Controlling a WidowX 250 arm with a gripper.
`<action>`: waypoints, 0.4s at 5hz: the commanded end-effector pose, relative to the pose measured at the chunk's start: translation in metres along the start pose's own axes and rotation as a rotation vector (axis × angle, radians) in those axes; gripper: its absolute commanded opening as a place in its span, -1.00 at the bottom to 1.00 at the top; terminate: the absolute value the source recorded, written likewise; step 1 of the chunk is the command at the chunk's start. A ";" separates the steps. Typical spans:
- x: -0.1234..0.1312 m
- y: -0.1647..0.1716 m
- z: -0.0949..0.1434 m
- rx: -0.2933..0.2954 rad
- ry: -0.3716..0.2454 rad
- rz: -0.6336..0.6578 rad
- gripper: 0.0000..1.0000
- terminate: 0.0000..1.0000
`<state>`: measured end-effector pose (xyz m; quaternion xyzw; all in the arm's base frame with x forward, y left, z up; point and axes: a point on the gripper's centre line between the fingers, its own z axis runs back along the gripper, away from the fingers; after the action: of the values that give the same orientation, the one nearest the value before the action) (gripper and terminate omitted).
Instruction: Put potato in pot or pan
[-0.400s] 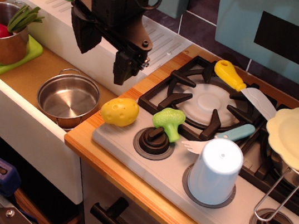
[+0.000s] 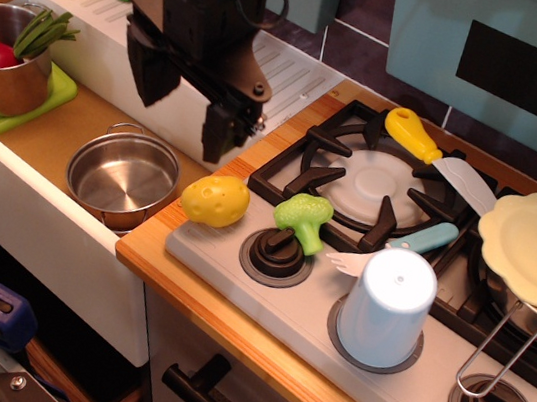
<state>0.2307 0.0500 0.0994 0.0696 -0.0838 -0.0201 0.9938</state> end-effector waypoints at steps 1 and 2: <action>0.007 -0.002 -0.015 -0.045 -0.059 0.002 1.00 -1.00; 0.009 -0.007 -0.030 -0.081 -0.085 -0.009 1.00 -1.00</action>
<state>0.2450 0.0438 0.0609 0.0195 -0.1188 -0.0337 0.9922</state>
